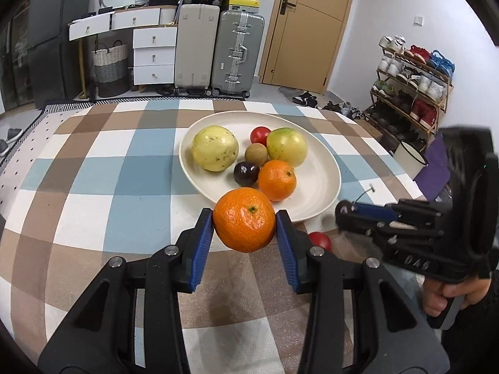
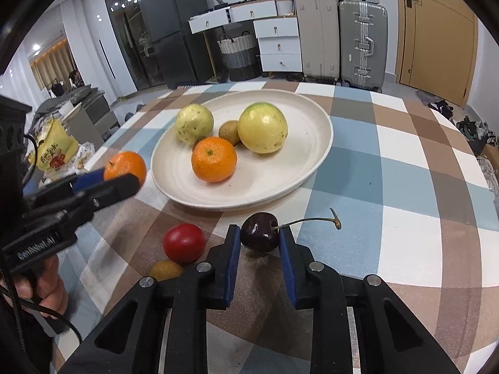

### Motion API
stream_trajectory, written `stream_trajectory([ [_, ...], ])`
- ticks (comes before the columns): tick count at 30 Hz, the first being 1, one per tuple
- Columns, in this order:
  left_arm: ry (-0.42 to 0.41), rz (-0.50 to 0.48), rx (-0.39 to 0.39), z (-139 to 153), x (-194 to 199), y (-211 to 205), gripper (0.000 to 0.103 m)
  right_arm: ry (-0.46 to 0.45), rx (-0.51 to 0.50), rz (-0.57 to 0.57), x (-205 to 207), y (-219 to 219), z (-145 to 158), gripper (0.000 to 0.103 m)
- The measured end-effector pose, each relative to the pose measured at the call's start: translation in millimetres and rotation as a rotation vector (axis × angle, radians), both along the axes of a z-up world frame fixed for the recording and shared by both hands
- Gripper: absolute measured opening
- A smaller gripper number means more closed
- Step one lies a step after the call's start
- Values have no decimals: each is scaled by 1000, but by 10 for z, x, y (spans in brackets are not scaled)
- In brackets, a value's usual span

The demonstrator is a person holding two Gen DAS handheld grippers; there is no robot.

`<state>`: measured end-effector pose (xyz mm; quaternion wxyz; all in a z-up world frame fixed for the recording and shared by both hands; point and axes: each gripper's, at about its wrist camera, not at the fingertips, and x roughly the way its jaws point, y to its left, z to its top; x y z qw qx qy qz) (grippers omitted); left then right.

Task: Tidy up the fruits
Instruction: 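Close the left tool on the small mandarin while the right tool grasps the cherry, then carry the mandarin and cherry onto the white plate and open both tools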

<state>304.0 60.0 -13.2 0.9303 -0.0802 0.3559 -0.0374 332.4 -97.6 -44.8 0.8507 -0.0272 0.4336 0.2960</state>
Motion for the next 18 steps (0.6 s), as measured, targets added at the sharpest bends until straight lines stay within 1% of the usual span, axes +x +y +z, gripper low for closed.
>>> stream_trajectory([
  [10,-4,16,4,27,81,54,38,-71,88,-15,-46,-106,294,25],
  [18,-22,9,24,71,293,40,38,-72,86,-29,58,-58,328,25],
])
